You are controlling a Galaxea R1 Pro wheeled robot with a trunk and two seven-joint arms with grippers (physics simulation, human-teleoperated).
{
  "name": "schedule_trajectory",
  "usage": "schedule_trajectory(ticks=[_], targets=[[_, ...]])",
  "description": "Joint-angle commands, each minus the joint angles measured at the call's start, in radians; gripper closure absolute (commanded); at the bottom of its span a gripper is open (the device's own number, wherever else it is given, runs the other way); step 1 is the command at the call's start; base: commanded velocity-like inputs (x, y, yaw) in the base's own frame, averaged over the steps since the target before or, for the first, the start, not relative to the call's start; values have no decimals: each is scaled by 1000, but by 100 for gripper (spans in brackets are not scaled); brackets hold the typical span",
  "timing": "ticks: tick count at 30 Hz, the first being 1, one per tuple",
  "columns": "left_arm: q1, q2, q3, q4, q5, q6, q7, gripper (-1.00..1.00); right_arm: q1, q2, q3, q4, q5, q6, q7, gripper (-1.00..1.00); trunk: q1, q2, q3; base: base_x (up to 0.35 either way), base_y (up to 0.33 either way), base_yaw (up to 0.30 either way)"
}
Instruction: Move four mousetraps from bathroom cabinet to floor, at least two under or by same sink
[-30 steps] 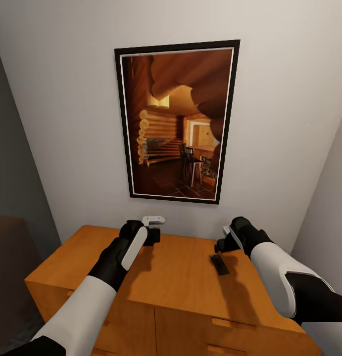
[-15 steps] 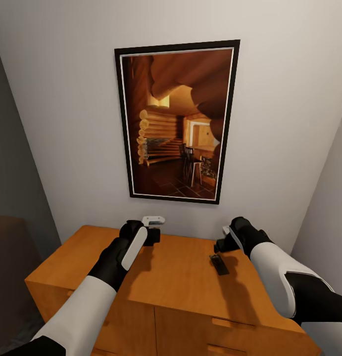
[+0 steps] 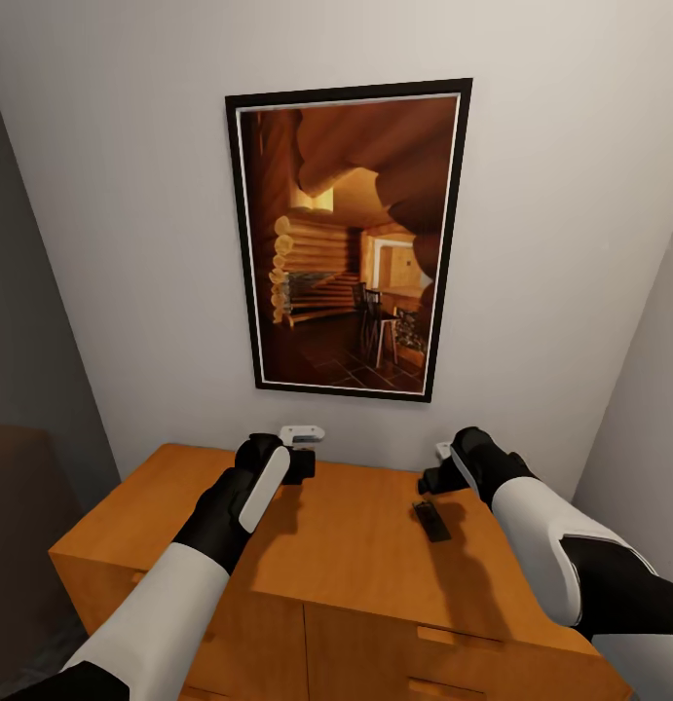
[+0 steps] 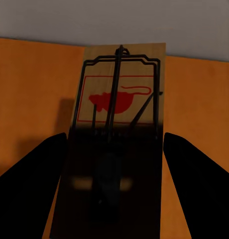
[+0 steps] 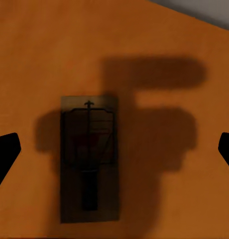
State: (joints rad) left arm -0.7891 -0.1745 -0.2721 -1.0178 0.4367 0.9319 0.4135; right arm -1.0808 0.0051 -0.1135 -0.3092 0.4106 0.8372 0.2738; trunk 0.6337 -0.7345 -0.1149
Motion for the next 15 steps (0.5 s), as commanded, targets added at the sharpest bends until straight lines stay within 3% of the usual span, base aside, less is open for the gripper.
schedule_trajectory(ticks=[1,7,15], targets=[[-1,0,-1,-1,10,2,10,100,-1,0,-6,-1,10,4,13,-100,0,-1,-2,0,0,0],[-1,0,-1,-1,10,2,10,100,0,1,14,-1,12,3,48,-100,0,-1,-2,0,0,0],[-1,0,-1,-1,11,2,10,100,1,1,88,6,9,3,73,-100,0,-1,-2,0,0,0]])
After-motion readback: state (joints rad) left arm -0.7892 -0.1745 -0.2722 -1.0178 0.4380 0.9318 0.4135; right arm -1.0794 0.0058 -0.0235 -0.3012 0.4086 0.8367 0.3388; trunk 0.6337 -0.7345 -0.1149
